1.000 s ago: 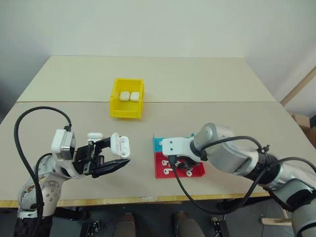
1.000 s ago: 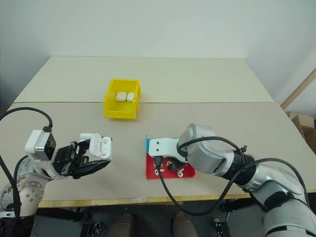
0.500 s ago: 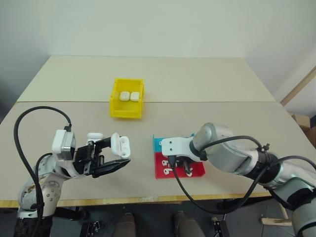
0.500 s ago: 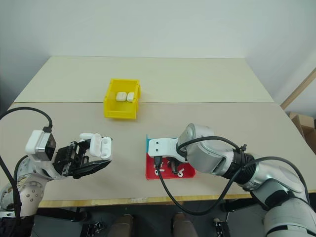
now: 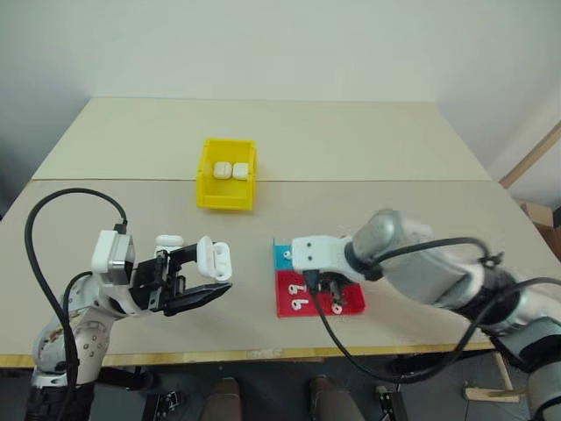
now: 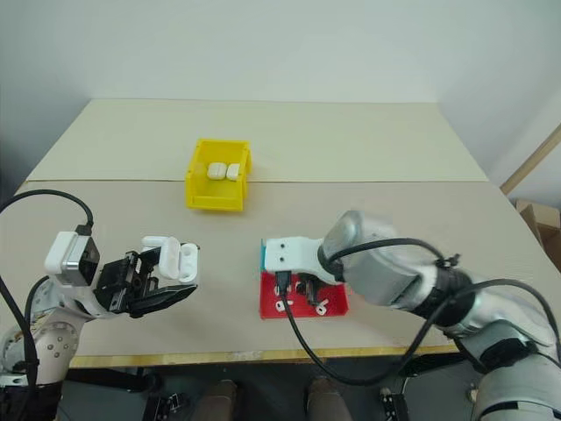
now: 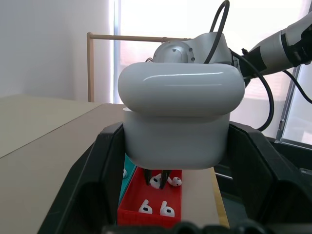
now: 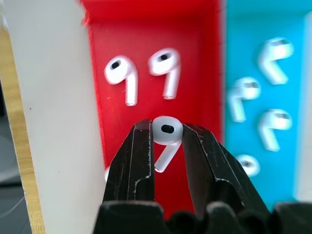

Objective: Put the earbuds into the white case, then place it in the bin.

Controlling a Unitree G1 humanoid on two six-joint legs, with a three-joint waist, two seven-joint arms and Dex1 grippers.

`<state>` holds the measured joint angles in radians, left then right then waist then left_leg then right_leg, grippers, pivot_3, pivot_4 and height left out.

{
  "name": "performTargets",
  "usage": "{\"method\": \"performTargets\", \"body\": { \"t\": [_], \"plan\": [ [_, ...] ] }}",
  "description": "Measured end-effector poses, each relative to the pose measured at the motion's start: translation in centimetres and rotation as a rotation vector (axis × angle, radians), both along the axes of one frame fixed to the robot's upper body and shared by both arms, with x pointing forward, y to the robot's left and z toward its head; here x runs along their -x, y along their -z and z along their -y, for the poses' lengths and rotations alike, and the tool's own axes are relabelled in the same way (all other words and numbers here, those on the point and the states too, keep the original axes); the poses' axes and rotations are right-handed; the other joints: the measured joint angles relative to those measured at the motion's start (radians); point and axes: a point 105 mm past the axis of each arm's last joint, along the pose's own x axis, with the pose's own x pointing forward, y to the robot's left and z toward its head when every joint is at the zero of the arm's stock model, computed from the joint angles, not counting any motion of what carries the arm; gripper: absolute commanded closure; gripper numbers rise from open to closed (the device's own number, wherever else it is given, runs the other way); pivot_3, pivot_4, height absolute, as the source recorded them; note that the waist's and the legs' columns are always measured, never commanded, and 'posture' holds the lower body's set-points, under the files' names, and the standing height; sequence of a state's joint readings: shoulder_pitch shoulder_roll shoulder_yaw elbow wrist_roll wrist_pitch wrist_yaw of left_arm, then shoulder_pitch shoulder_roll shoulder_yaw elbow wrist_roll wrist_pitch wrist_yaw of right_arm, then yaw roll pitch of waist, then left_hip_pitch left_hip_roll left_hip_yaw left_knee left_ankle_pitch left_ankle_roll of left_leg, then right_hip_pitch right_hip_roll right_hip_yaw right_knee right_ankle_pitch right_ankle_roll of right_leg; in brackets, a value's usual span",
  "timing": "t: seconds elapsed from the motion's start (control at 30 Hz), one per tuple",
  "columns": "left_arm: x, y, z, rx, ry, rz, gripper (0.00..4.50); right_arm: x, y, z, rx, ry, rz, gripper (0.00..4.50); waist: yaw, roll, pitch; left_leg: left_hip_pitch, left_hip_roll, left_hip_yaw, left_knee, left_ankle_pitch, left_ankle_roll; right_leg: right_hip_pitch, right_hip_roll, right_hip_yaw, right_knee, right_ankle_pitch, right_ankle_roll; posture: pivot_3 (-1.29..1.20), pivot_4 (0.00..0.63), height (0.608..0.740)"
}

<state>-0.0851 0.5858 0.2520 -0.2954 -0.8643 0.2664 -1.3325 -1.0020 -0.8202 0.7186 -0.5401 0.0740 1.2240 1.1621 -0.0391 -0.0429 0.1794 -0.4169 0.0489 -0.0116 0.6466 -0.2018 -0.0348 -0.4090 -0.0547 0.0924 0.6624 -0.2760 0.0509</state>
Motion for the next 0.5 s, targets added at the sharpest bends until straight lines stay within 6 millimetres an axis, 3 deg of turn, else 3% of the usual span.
{"method": "performTargets", "body": {
  "t": [0.2,0.5],
  "plan": [
    [0.4,-0.4,1.0,0.077,0.075,0.009,1.67,1.0,-3.8,2.4,-0.264,-0.026,0.087,3.81,0.006,-0.001,0.0,0.0,0.0,-0.001,0.0,0.0,0.0,0.003,0.0,-0.002,-0.004,0.0,0.0,0.0,0.15,0.74],
    [0.6,-0.6,2.4,0.073,0.175,0.031,1.67,2.1,-9.2,1.6,-0.793,-0.166,0.293,3.81,-0.005,0.0,0.0,0.001,0.0,-0.002,0.0,0.0,0.0,0.004,0.001,-0.001,-0.002,0.0,0.0,0.0,0.15,0.74]
  ]
}}
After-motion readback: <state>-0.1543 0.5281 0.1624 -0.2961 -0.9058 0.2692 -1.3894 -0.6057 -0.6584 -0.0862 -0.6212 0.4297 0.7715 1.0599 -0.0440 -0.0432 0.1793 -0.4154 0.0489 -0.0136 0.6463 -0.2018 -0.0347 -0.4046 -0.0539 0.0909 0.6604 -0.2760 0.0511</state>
